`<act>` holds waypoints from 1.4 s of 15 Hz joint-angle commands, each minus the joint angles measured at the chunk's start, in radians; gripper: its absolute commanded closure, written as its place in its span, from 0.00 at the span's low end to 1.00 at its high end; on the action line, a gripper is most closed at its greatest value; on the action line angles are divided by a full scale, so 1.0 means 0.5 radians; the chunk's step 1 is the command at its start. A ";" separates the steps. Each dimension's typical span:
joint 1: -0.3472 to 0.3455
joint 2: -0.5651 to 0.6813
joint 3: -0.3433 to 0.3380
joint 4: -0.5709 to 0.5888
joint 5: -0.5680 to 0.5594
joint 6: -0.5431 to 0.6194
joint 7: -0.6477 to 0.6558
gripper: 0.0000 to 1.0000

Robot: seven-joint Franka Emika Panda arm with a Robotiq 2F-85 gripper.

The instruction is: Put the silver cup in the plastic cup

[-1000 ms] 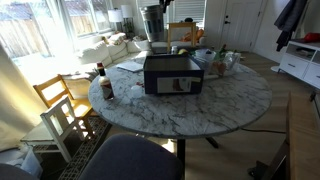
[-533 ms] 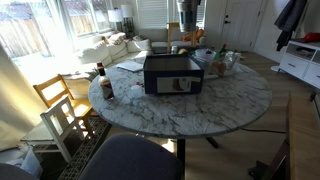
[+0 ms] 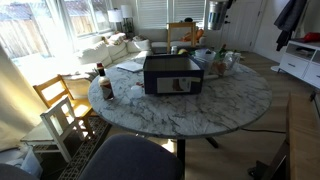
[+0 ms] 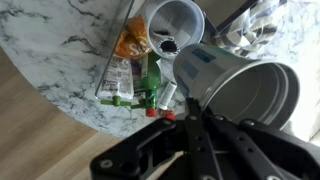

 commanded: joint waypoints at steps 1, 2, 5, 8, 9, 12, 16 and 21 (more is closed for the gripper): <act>-0.079 0.030 0.023 -0.159 0.102 0.258 0.069 0.99; -0.075 0.056 0.026 -0.177 0.138 0.298 0.061 0.99; -0.054 0.130 0.037 -0.211 0.231 0.373 0.036 0.99; -0.024 0.220 0.036 -0.208 0.337 0.445 0.006 0.99; 0.000 0.256 0.027 -0.196 0.393 0.461 -0.015 0.99; 0.049 0.388 0.036 -0.156 0.497 0.508 -0.038 0.99; 0.079 0.556 0.048 -0.117 0.497 0.530 -0.034 0.99; 0.076 0.716 0.034 -0.082 0.410 0.589 0.008 0.99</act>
